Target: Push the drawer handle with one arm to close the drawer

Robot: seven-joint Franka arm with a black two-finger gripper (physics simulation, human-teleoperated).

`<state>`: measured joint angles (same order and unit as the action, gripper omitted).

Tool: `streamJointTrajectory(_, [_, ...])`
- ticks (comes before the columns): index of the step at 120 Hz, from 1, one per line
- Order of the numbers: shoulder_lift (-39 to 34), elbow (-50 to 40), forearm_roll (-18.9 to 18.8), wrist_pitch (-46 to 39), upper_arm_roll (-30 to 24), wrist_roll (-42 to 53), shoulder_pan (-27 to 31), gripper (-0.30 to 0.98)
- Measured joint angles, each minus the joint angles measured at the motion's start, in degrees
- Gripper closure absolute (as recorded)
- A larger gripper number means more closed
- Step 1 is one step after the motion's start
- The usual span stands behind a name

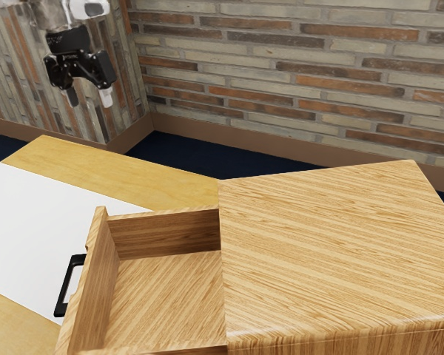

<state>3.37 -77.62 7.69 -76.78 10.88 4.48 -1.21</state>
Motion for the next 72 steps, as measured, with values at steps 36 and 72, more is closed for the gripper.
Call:
streamJointTrajectory(36, [-33.12, -43.8, -11.05, -7.39, 1.17, 0.67, -3.78, 0.0])
streamJointTrajectory(72, [-55.57, -63.49, -36.31, -15.97, 27.65, 6.09, -37.65, 0.06])
